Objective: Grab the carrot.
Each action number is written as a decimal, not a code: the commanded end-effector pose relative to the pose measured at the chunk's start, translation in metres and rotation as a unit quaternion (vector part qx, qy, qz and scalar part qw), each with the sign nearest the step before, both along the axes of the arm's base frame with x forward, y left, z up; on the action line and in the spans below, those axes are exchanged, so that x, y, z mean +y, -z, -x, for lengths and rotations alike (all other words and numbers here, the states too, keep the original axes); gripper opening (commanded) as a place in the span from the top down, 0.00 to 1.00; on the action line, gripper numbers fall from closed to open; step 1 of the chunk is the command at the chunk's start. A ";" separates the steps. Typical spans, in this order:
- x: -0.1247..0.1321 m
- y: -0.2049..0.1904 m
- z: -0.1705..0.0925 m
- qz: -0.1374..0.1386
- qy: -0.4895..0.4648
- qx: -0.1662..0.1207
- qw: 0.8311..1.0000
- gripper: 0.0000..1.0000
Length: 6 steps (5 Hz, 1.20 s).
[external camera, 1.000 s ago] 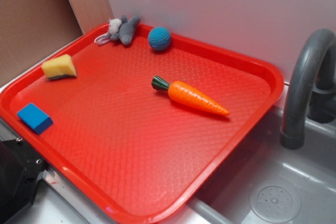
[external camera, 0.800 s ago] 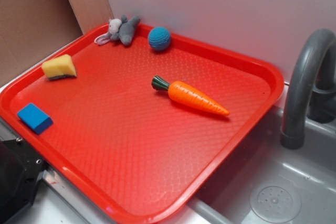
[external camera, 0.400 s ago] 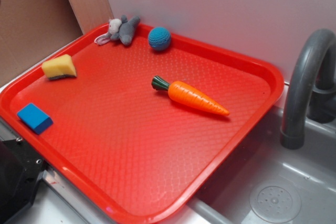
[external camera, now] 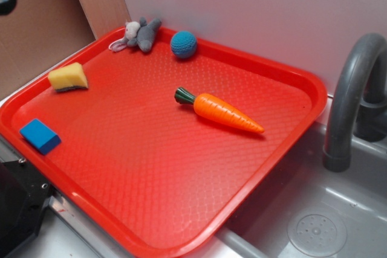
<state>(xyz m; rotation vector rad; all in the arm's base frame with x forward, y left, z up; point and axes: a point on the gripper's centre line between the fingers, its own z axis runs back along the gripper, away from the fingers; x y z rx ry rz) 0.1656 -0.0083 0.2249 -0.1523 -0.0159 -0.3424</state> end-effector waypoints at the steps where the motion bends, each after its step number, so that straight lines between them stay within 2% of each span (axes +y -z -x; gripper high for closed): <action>1: -0.013 0.014 -0.056 -0.069 0.235 -0.059 0.968 0.00; 2: -0.046 0.031 -0.069 -0.094 0.357 -0.049 0.928 0.00; 3: -0.076 0.064 -0.076 -0.077 0.472 -0.039 0.877 0.00; 4: -0.091 0.093 -0.074 -0.079 0.582 -0.003 0.810 0.00; 5: -0.092 0.128 -0.081 -0.056 0.649 0.015 0.758 0.00; 6: -0.091 0.151 -0.095 -0.082 0.633 0.047 0.769 0.00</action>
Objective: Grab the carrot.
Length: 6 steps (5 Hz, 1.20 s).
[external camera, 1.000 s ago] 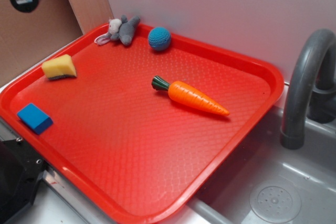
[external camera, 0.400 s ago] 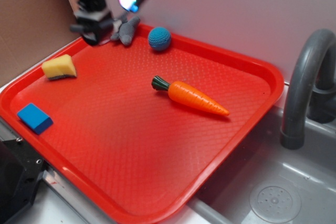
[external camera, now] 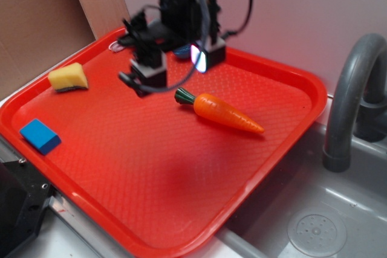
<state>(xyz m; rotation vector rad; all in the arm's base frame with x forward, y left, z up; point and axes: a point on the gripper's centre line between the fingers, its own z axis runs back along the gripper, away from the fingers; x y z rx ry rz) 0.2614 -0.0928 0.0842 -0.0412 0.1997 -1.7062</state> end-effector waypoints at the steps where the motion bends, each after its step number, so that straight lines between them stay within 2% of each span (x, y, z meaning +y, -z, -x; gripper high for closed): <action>1: -0.002 0.019 -0.009 -0.034 -0.045 -0.016 0.998 0.00; 2: -0.010 0.025 -0.009 -0.036 -0.077 -0.024 0.996 0.00; 4: -0.036 0.047 0.013 -0.047 -0.101 -0.025 0.993 0.00; 5: -0.047 0.059 0.023 -0.057 -0.101 -0.030 0.993 1.00; 6: -0.045 0.065 0.022 -0.074 -0.129 -0.039 0.988 1.00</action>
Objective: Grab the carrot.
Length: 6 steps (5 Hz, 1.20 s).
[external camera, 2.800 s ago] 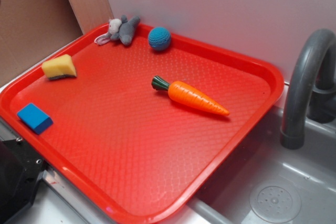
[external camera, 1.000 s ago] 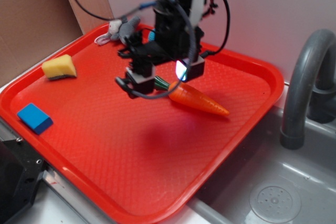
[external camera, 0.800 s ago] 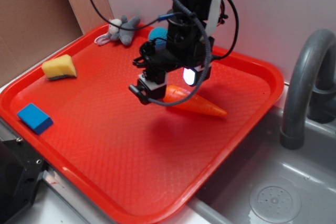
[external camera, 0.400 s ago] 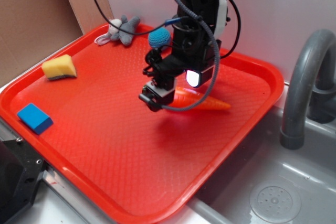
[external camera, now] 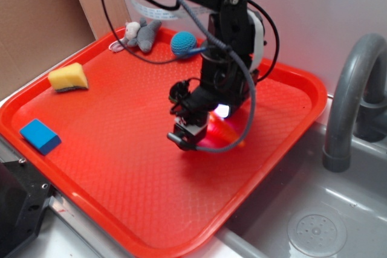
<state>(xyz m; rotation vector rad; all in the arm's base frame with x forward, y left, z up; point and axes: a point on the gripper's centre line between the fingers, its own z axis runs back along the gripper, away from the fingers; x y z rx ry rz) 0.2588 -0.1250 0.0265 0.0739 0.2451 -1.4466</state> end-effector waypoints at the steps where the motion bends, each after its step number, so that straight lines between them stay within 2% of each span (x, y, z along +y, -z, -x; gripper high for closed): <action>1: -0.011 0.010 0.019 -0.026 -0.003 -0.010 1.000 1.00; 2: -0.004 -0.004 0.016 -0.024 -0.026 -0.012 0.999 1.00; 3: 0.013 -0.053 0.012 0.006 -0.127 -0.033 0.991 1.00; 4: 0.038 -0.102 0.023 0.033 -0.247 -0.058 0.967 1.00; 5: 0.056 -0.151 0.038 0.042 -0.324 -0.072 0.942 1.00; 6: 0.073 -0.175 0.050 0.035 -0.421 -0.072 0.904 1.00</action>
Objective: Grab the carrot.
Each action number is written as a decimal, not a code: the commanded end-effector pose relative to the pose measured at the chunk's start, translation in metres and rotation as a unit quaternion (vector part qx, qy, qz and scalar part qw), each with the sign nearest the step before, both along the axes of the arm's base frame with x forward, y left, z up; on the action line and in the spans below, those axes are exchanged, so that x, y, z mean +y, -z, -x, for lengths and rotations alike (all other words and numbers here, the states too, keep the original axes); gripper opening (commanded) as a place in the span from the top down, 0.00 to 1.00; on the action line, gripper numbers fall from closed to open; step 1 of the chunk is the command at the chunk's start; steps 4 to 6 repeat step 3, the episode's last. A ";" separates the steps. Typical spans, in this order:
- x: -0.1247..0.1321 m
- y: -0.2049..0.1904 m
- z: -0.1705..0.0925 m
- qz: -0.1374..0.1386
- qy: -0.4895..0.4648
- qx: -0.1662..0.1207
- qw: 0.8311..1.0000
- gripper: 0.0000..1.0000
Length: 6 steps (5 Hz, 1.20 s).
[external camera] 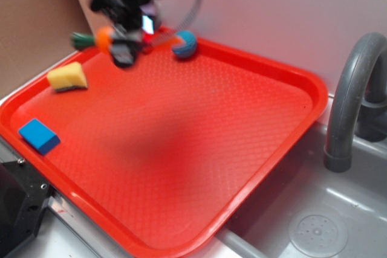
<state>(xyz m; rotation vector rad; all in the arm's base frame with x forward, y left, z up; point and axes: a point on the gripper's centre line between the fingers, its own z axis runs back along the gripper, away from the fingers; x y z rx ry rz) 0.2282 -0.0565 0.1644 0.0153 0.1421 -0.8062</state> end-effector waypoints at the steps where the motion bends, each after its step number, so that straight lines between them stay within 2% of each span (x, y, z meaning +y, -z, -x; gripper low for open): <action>1: 0.017 -0.054 0.031 0.011 -0.228 -0.043 0.973 1.00; 2: 0.024 -0.059 0.034 0.006 -0.320 -0.053 0.946 1.00; 3: 0.024 -0.054 0.032 0.014 -0.356 -0.071 0.932 1.00; 6: 0.024 -0.054 0.032 0.014 -0.356 -0.071 0.932 1.00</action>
